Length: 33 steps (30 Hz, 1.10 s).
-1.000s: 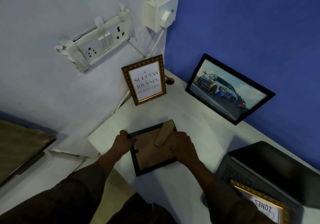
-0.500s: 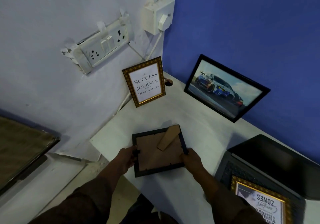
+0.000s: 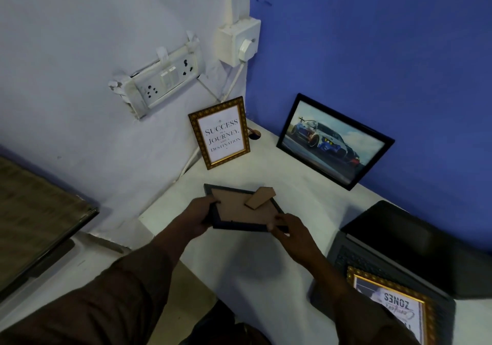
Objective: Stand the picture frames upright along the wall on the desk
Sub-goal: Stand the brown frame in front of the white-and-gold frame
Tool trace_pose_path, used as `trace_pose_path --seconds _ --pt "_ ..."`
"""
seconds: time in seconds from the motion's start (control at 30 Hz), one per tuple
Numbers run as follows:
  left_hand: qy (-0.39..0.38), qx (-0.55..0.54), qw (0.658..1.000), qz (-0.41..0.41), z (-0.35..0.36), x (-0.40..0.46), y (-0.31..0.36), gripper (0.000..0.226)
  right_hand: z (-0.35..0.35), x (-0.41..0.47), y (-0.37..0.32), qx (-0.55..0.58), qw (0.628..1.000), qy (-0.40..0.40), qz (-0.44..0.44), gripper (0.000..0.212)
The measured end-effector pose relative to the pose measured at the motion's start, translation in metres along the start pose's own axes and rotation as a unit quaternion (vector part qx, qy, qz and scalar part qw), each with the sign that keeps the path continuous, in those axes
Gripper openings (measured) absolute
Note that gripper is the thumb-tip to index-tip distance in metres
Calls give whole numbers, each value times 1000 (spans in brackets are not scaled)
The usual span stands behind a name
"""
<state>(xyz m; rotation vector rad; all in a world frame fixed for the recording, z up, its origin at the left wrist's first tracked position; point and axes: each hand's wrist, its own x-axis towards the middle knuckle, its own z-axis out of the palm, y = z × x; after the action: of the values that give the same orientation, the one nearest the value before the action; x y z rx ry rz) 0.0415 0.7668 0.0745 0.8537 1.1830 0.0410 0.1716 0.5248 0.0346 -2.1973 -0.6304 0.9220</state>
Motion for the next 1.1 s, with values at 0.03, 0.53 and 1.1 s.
trace_pose_path --seconds 0.03,0.53,1.1 --pt "4 3 1000 9 5 -6 5 27 -3 -5 0 -67 997 18 -34 66" --pt "-8 23 996 85 52 -96 -38 61 -31 -95 -9 80 967 193 -147 19" --pt "-241 208 947 53 171 -161 -109 75 -90 -261 68 391 870 301 -5 36"
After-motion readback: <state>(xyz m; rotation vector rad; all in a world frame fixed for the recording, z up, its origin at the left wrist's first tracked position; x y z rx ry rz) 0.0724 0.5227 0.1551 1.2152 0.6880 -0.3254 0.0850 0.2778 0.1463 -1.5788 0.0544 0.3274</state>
